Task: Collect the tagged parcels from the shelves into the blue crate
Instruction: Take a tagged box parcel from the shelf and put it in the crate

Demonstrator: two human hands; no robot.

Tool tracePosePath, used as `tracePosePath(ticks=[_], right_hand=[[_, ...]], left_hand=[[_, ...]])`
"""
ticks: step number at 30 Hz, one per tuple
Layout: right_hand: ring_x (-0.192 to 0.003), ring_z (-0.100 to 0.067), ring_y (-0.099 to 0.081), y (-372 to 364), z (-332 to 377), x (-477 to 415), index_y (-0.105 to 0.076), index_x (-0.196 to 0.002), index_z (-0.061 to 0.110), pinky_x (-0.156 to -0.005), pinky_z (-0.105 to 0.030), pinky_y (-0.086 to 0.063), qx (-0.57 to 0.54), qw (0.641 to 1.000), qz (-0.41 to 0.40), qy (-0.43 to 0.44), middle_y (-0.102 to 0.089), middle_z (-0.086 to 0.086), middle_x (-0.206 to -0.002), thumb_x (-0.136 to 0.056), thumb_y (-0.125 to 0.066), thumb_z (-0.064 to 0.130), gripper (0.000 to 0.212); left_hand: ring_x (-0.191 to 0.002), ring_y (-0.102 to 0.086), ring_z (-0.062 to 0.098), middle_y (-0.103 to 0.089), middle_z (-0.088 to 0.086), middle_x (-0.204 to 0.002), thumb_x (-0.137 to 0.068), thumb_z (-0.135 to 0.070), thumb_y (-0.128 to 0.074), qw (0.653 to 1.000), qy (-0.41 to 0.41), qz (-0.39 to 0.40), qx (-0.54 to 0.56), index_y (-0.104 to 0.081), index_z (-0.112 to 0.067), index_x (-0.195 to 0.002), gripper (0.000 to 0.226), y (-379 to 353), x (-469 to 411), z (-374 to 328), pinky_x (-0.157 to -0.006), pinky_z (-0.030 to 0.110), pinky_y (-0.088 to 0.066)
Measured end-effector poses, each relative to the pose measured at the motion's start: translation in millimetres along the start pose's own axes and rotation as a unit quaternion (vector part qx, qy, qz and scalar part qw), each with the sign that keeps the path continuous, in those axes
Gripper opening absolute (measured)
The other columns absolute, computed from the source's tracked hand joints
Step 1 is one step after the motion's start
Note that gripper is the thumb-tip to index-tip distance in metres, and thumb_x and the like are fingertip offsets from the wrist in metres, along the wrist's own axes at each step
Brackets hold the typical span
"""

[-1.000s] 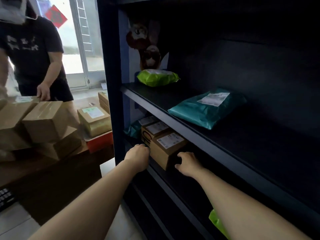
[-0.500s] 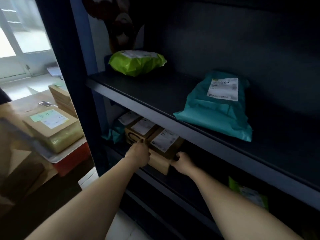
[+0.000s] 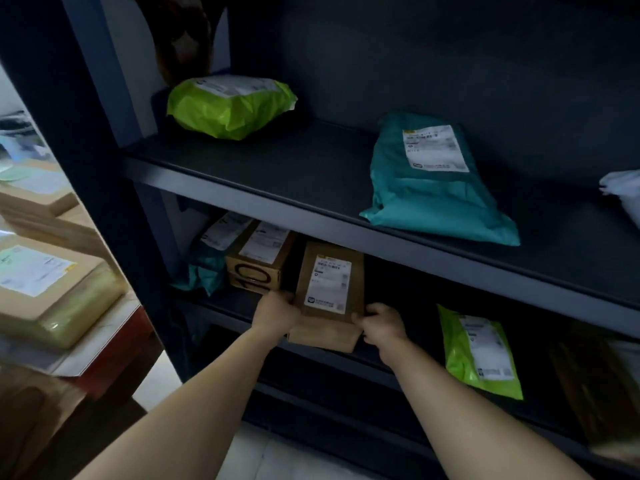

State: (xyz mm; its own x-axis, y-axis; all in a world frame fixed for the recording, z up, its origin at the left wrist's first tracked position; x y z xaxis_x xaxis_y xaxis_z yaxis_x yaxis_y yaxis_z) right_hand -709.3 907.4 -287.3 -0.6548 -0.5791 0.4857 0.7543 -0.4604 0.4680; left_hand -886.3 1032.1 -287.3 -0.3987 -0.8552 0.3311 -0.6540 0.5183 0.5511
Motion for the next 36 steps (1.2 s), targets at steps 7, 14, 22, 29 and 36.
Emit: tracePosePath(ticks=[7, 14, 22, 29, 36], right_hand=[[-0.101, -0.017, -0.059, 34, -29, 18, -0.055, -0.127, 0.016, -0.088, -0.029, -0.051, -0.039, 0.995, -0.082, 0.042, -0.06, -0.004, -0.122, -0.084, -0.071, 0.015, 0.046], [-0.105, -0.02, -0.062, 63, -45, 20, -0.06, -0.121, 0.017, -0.093, -0.035, -0.052, -0.054, 0.991, -0.106, 0.055, -0.061, -0.007, -0.121, -0.082, -0.071, 0.02, 0.041], [-0.102, -0.022, -0.062, 78, -58, 17, -0.057, -0.125, 0.015, -0.089, -0.042, -0.055, -0.034, 0.996, -0.078, 0.024, -0.063, -0.006, -0.118, -0.083, -0.07, 0.024, 0.045], [-0.114, -0.024, -0.057, 73, -23, 14, -0.05, -0.133, 0.017, -0.089, -0.033, -0.051, 0.151, 0.979, -0.102, 0.086, -0.058, -0.007, -0.129, -0.088, -0.064, 0.024, 0.048], [-0.124, -0.026, -0.05, -9, 69, 28, -0.045, -0.139, 0.022, -0.097, -0.033, -0.045, 0.255, 0.934, -0.082, 0.235, -0.055, -0.007, -0.135, -0.094, -0.055, 0.032, 0.047]], left_hand=[[-0.082, -0.061, 0.017, -0.072, 0.003, -0.101, -0.084, -0.008, -0.061, 0.998, -0.059, -0.024, -0.005, -0.071, -0.015, -0.108, 0.027, -27, 26, -20, -0.067, 0.027, -0.051], [-0.088, -0.063, 0.018, -0.071, 0.004, -0.103, -0.085, -0.009, -0.061, 0.998, -0.058, -0.006, -0.005, -0.07, -0.013, -0.112, 0.028, -51, 41, -39, -0.064, 0.023, -0.046], [-0.092, -0.064, 0.023, -0.07, 0.005, -0.099, -0.088, -0.013, -0.06, 0.997, -0.035, 0.057, -0.027, -0.069, -0.014, -0.107, 0.021, -73, 41, -49, -0.077, 0.036, -0.054], [-0.121, -0.054, 0.026, -0.06, 0.005, -0.129, -0.091, -0.018, -0.061, 0.993, -0.05, 0.091, -0.059, -0.053, -0.013, -0.136, 0.046, -60, 32, -56, -0.098, 0.035, -0.046], [-0.126, -0.049, 0.032, -0.053, 0.017, -0.137, -0.096, -0.023, -0.052, 0.969, -0.086, -0.027, -0.23, -0.044, -0.009, -0.142, 0.049, 37, -7, -40, -0.097, 0.036, -0.047]])
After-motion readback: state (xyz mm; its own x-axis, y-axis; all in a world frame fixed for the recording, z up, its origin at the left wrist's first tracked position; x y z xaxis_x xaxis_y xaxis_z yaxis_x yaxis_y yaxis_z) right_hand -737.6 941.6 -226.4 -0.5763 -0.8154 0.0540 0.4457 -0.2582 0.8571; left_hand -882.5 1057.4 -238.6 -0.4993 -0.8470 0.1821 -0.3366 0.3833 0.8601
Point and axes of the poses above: each hand's wrist, its own x-axis away from the middle knuckle, its own y-axis out of the back of the hand, z = x × y, the point moved 6 cm from there along -x, towards the middle knuckle
